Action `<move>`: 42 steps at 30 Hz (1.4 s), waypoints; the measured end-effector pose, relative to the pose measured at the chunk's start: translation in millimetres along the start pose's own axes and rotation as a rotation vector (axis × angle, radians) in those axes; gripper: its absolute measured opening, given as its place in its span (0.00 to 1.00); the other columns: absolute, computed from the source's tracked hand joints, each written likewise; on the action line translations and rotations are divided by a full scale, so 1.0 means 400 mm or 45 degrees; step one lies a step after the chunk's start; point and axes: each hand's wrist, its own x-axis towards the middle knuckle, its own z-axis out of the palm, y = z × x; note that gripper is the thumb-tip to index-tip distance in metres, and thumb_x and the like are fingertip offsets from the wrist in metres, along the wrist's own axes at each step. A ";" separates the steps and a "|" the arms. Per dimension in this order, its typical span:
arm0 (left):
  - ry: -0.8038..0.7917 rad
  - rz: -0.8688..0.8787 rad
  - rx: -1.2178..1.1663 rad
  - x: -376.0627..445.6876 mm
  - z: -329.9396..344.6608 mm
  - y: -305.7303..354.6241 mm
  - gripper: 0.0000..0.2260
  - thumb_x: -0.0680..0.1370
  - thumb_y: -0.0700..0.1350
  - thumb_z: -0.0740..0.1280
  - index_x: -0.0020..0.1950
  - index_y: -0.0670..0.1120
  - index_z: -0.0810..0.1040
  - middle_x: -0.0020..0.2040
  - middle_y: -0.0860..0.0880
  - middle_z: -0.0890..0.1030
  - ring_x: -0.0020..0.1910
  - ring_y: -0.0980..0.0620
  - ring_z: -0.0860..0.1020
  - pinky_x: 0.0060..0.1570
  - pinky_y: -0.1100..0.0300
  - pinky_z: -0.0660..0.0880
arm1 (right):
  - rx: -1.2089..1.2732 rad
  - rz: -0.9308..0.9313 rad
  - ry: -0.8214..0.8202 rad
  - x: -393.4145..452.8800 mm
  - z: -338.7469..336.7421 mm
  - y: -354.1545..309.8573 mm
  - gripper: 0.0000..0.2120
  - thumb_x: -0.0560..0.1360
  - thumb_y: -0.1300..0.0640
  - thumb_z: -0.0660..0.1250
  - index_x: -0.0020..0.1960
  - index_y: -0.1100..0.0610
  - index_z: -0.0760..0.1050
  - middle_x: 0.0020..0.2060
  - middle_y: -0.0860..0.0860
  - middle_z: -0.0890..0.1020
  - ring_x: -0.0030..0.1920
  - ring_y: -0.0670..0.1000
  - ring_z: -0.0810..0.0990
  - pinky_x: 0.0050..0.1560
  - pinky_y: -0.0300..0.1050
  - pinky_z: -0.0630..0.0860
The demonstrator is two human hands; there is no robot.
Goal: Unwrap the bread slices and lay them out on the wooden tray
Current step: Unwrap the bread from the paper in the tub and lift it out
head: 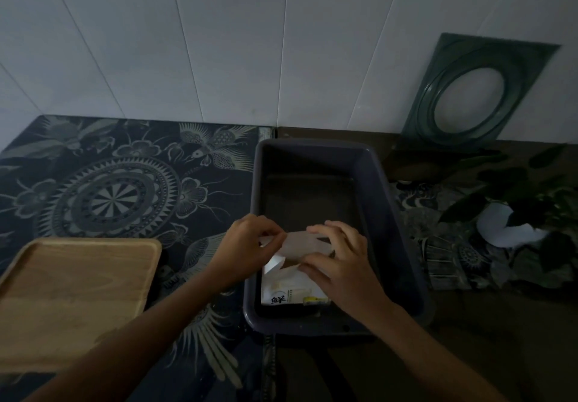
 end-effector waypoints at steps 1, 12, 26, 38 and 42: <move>0.006 0.001 0.009 0.006 -0.001 -0.003 0.04 0.77 0.46 0.71 0.47 0.50 0.87 0.43 0.55 0.85 0.43 0.59 0.79 0.44 0.72 0.69 | -0.008 -0.014 -0.004 -0.002 -0.005 -0.001 0.07 0.77 0.46 0.71 0.46 0.48 0.85 0.65 0.50 0.80 0.71 0.57 0.71 0.68 0.52 0.63; 0.115 0.053 0.055 0.030 0.000 -0.029 0.03 0.77 0.40 0.73 0.48 0.44 0.87 0.43 0.49 0.85 0.40 0.57 0.79 0.43 0.75 0.68 | -0.018 -0.175 -0.077 -0.072 -0.068 -0.015 0.10 0.79 0.47 0.68 0.46 0.49 0.86 0.40 0.44 0.86 0.58 0.48 0.79 0.58 0.49 0.68; 0.214 0.026 0.094 0.033 0.001 -0.004 0.04 0.78 0.40 0.72 0.48 0.41 0.86 0.43 0.48 0.84 0.39 0.52 0.80 0.42 0.54 0.80 | -0.094 -0.171 -0.299 -0.137 -0.123 -0.040 0.14 0.80 0.45 0.62 0.49 0.47 0.86 0.43 0.43 0.87 0.59 0.46 0.77 0.59 0.47 0.66; 0.124 0.178 0.022 0.026 0.004 0.004 0.02 0.76 0.40 0.74 0.48 0.44 0.86 0.43 0.50 0.85 0.40 0.60 0.80 0.41 0.76 0.72 | -0.025 0.299 -0.304 0.084 -0.171 -0.127 0.17 0.80 0.61 0.64 0.68 0.58 0.78 0.60 0.56 0.83 0.61 0.55 0.81 0.56 0.52 0.82; 0.130 0.189 0.024 0.026 0.000 0.004 0.02 0.76 0.40 0.74 0.48 0.44 0.86 0.43 0.51 0.85 0.40 0.59 0.81 0.41 0.76 0.72 | -0.137 0.910 -1.116 0.245 -0.087 -0.136 0.20 0.83 0.58 0.64 0.74 0.58 0.69 0.69 0.59 0.75 0.69 0.59 0.75 0.68 0.53 0.73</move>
